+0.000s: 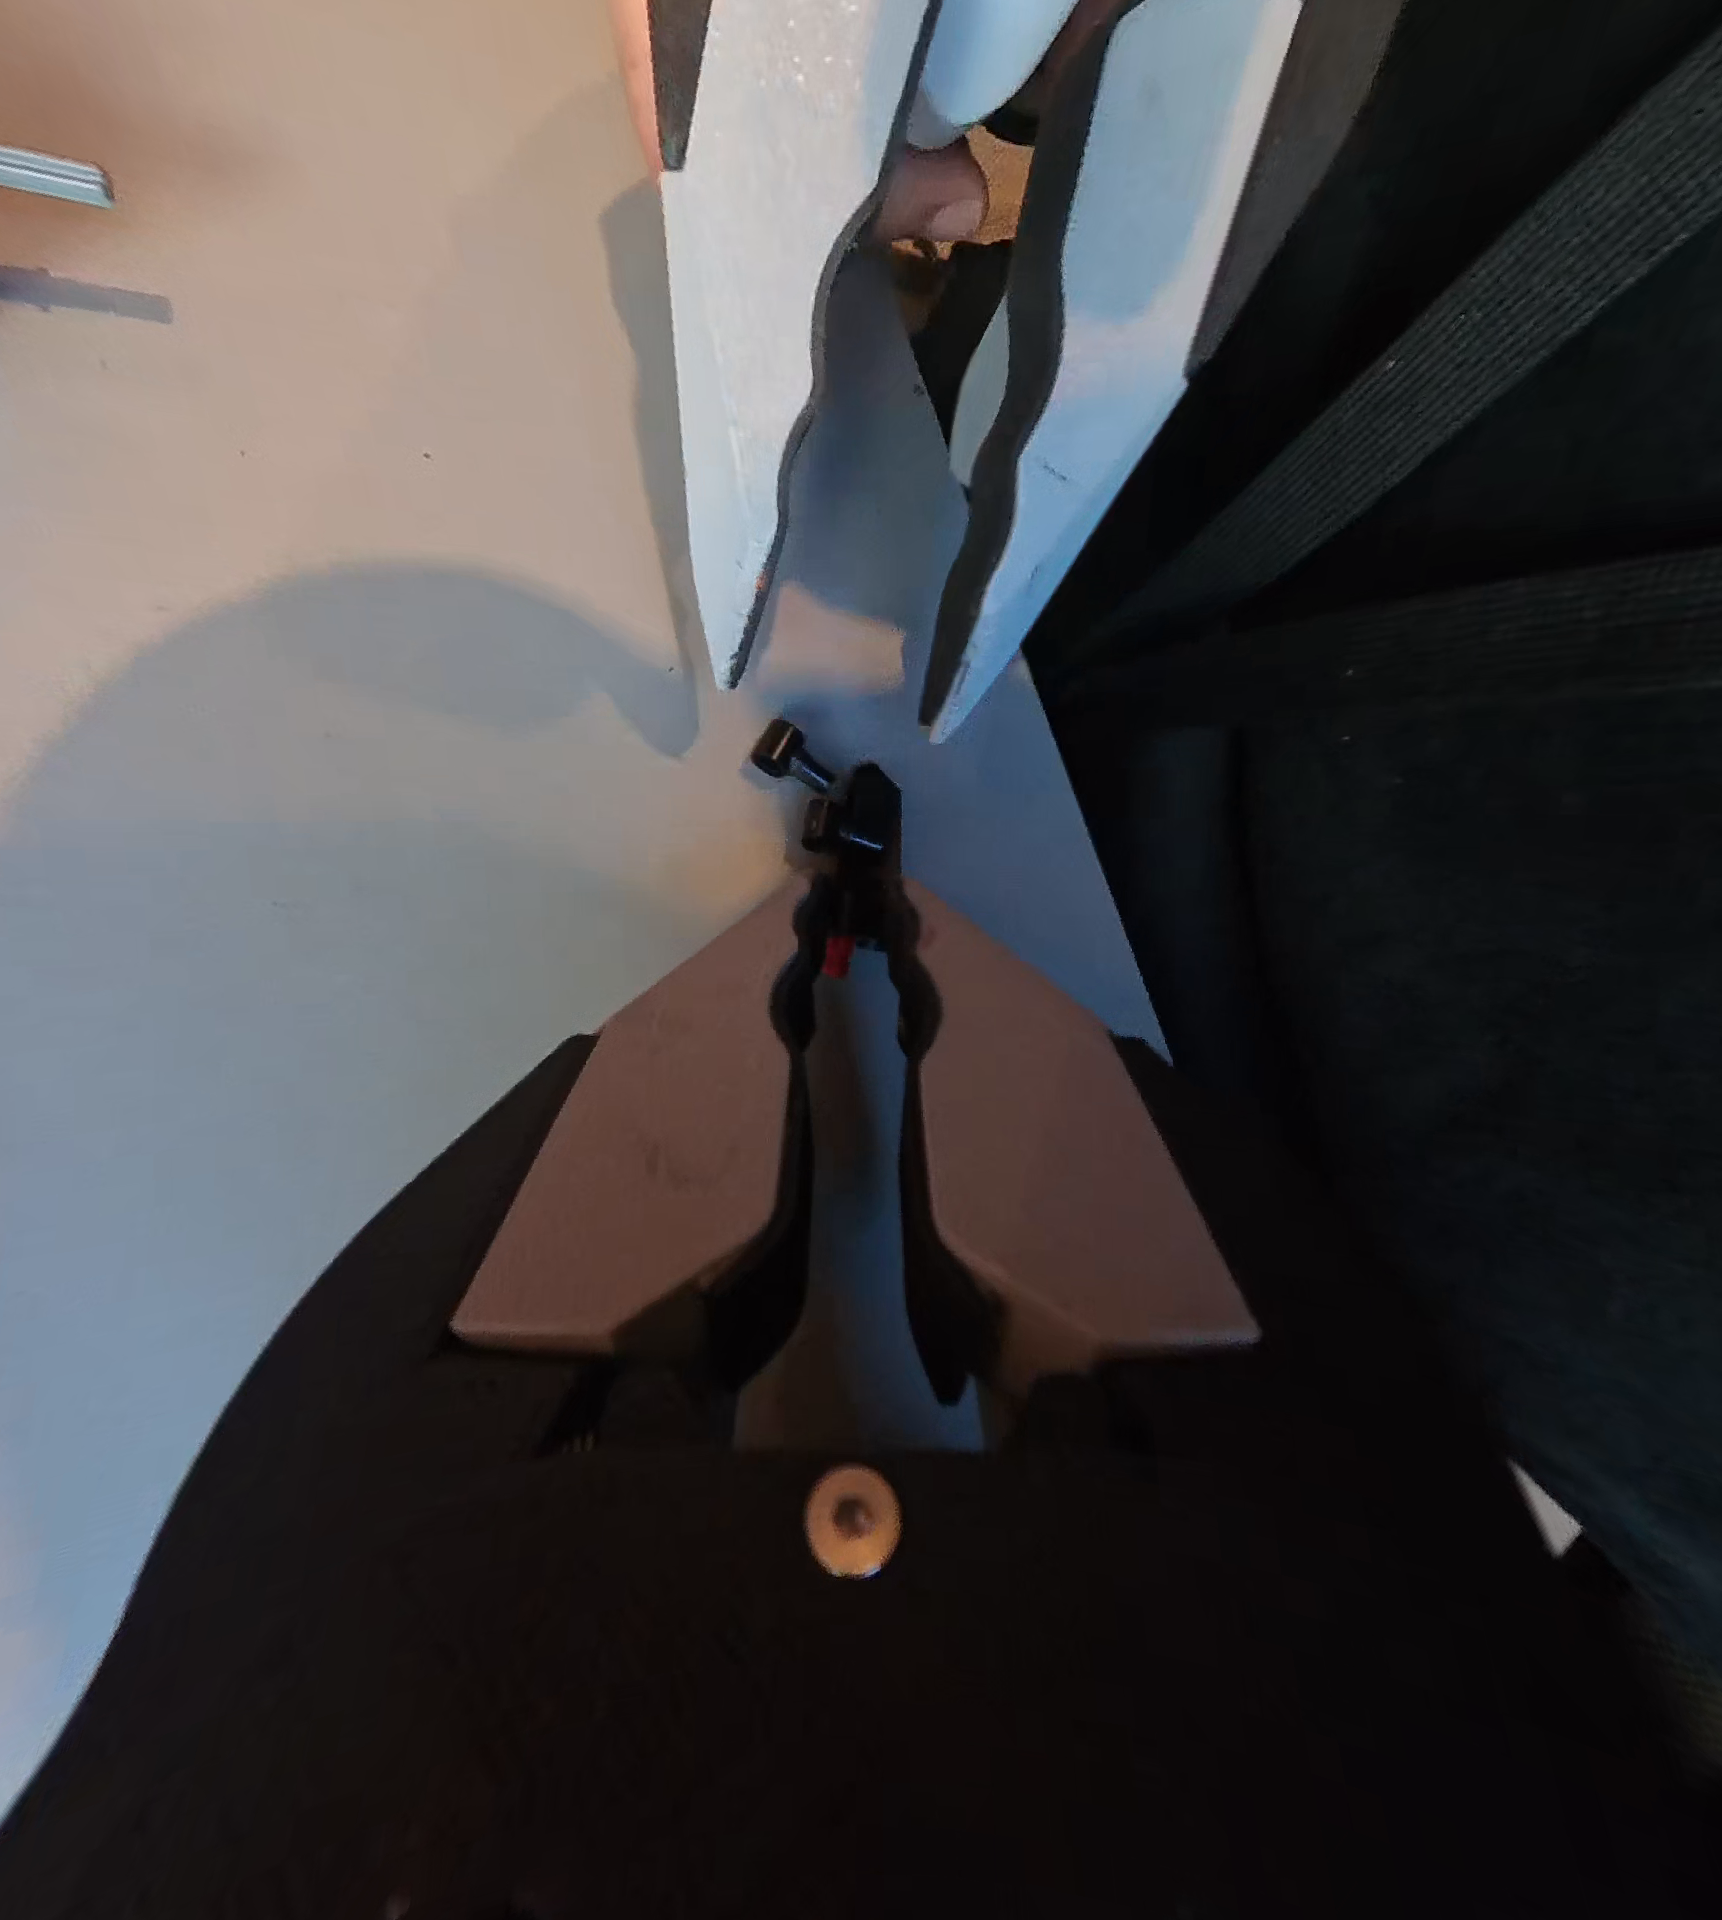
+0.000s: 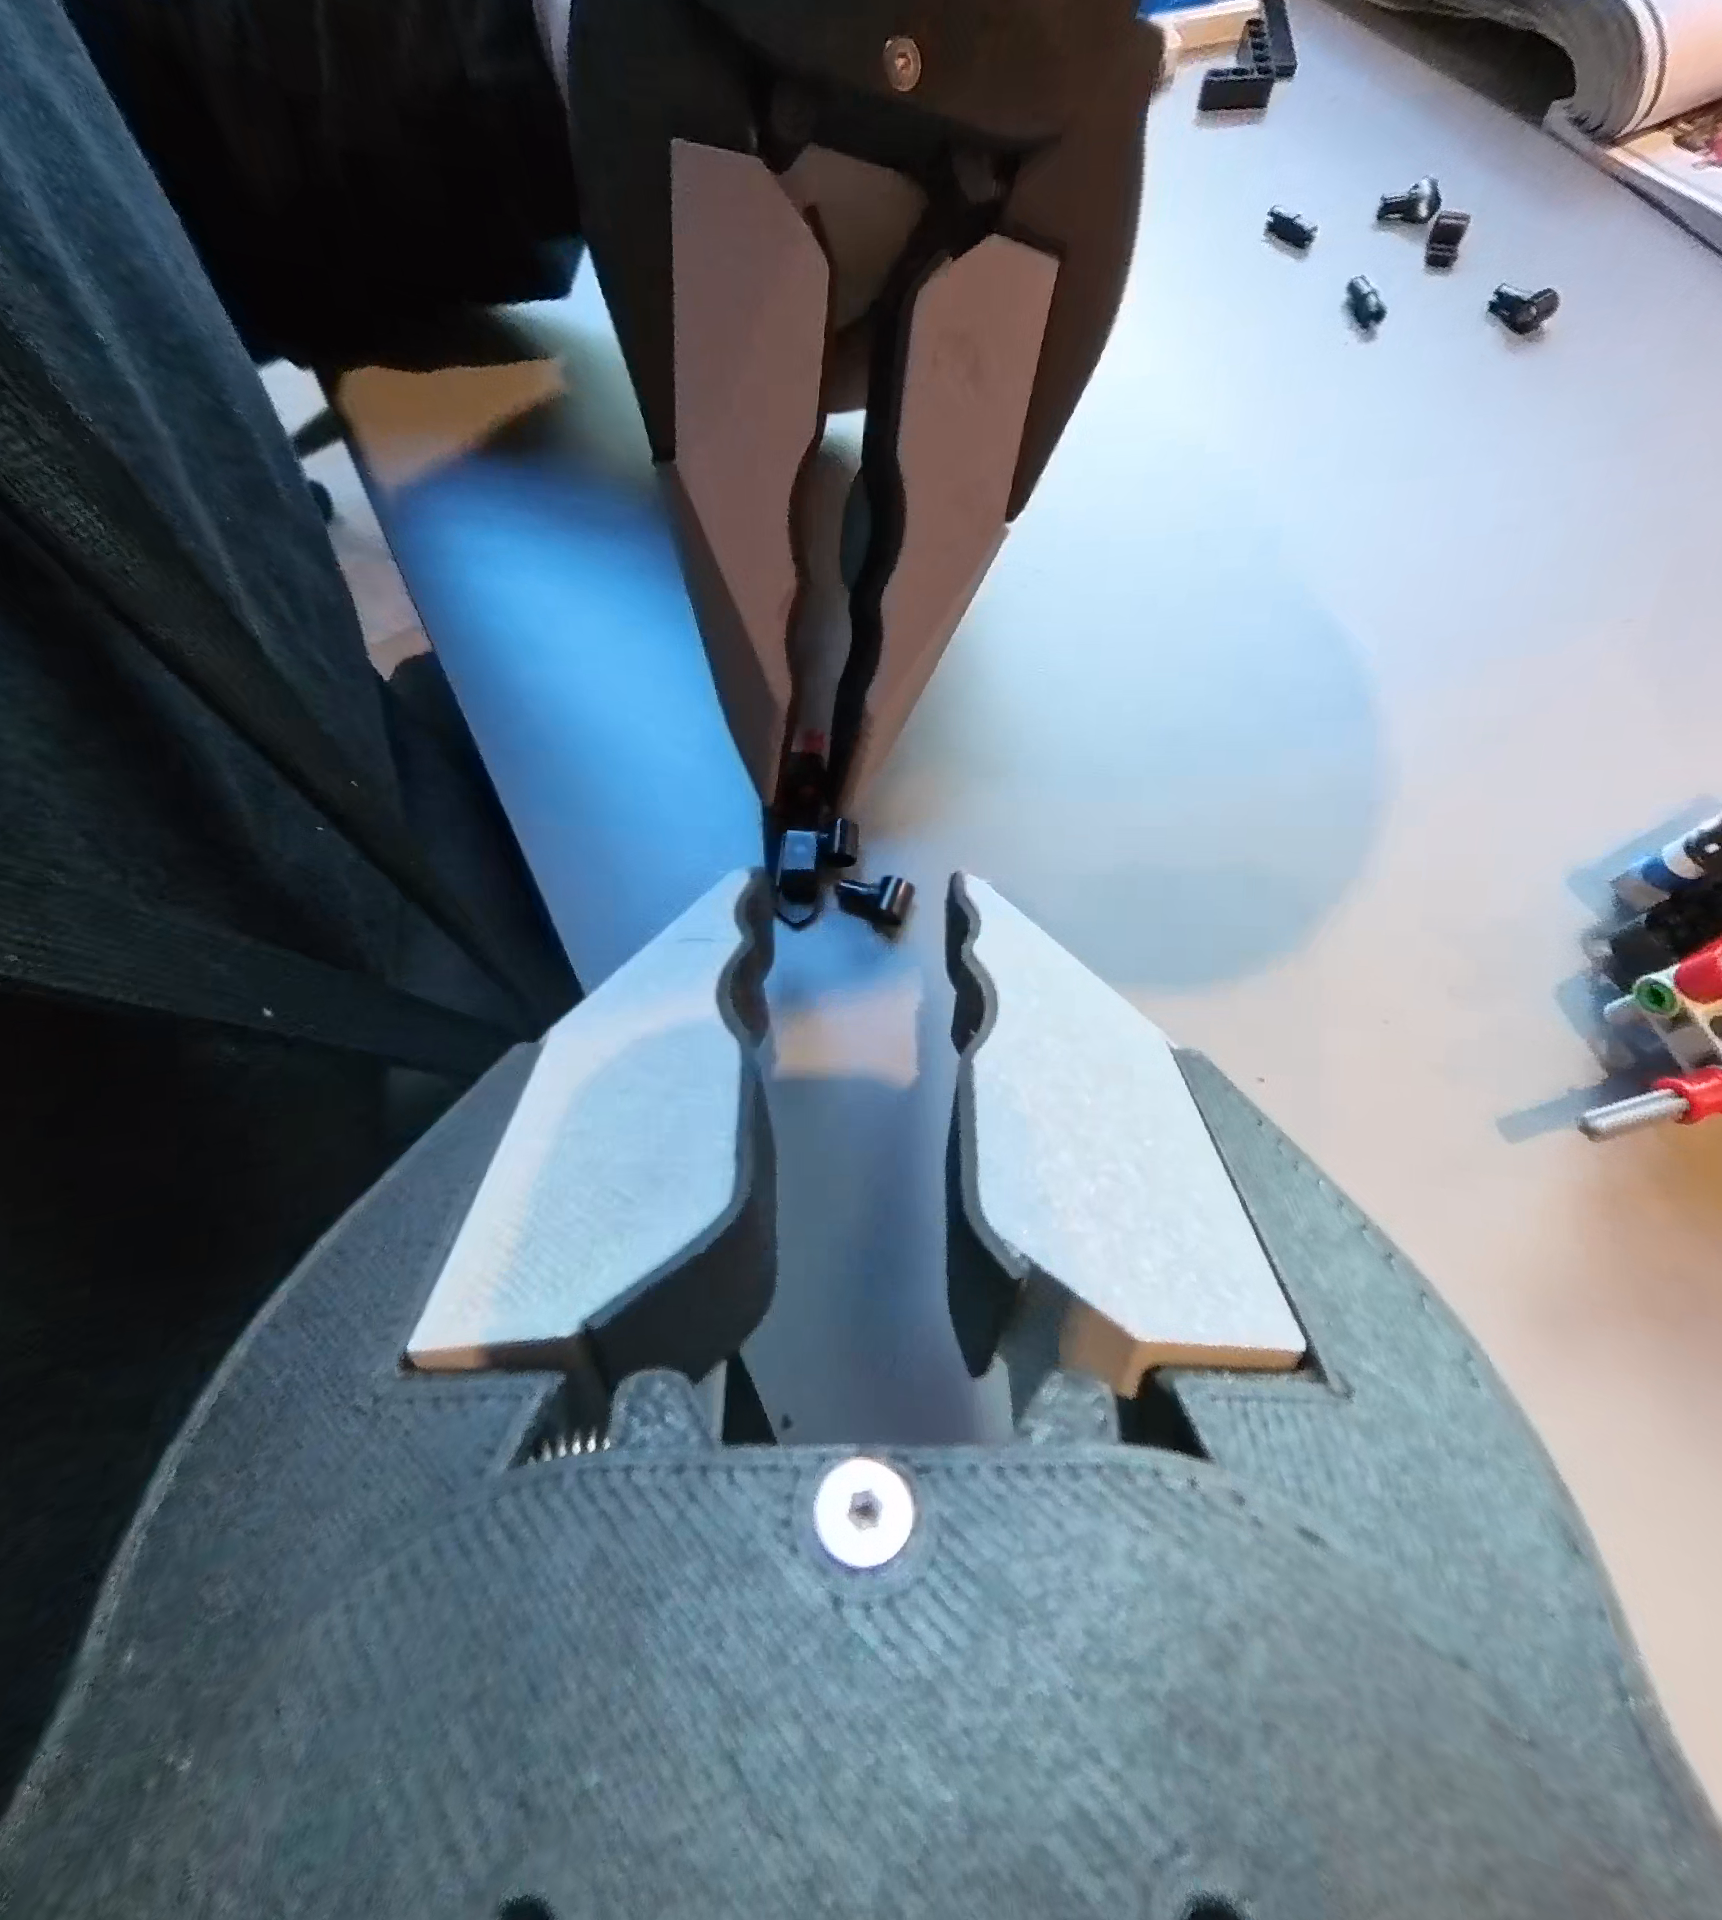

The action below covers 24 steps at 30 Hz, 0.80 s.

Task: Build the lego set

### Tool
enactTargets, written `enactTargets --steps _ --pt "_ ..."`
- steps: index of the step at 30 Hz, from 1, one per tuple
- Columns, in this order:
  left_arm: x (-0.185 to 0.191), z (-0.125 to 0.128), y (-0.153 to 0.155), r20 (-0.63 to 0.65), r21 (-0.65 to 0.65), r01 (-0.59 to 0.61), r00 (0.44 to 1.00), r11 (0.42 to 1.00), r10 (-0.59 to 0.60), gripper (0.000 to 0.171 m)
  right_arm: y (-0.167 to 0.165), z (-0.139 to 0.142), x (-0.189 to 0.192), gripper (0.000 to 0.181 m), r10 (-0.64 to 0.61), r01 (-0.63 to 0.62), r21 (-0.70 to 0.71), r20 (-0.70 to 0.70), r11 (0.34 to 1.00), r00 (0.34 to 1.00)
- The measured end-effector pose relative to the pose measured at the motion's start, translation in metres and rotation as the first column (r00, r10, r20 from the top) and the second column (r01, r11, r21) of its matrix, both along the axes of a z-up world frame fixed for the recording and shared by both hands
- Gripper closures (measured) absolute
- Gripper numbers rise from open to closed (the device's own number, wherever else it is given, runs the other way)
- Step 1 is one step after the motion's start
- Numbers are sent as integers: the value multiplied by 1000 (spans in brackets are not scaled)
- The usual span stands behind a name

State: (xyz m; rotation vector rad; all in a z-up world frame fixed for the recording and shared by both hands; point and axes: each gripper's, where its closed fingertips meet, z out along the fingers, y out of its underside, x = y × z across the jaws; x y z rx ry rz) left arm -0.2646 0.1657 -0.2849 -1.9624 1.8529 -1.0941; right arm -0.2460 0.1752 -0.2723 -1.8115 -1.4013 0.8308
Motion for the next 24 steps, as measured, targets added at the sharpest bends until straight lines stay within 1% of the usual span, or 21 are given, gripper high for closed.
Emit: enactTargets --steps 1,3,4,6,10,11,12,13,16,18,20,23,24 --pt "0 0 0 0 9 -1 1000 1000 1 165 0 -1 0 152 -2 2 10 7 1000 1000" --pt "0 2 1 4 21 -6 1000 1000 6 156 0 -3 0 152 -7 6 28 19 1000 1000" --pt "0 3 1 8 25 -6 1000 1000 6 155 1 -3 0 152 -12 11 32 21 999 1000" --pt "0 6 -1 20 33 -1 1000 999 1 154 2 -3 1 150 -19 18 30 22 999 1000" --pt "-2 2 -4 -5 60 10 1000 998 -9 153 1 -5 1 156 -13 12 2 34 1000 999" --pt "-2 0 -5 -13 63 14 1000 998 -13 156 1 -7 1 159 -10 11 -8 45 1000 999" --pt "-2 0 -6 -15 64 19 1000 998 -19 160 2 -8 1 160 -13 14 -13 52 1000 999" --pt "-2 0 -7 -16 72 21 1000 997 -20 160 2 -7 1 158 -17 17 -7 48 1000 999" --pt "-2 2 -6 -16 85 10 1000 996 -8 154 2 -1 1 156 -27 27 44 14 999 1000" --pt "-1 5 -8 -2 81 6 1000 997 -6 151 2 -3 2 156 -32 30 59 30 998 999" --pt "-1 5 -11 -1 91 20 1000 996 -20 154 2 -5 1 155 -33 30 61 46 998 998" --pt "0 -2 -10 -23 125 25 999 992 -22 165 4 -9 1 156 -41 39 36 68 999 997" --pt "1 -2 -11 -20 124 23 1000 992 -21 165 4 -9 0 156 -34 33 25 73 999 997"
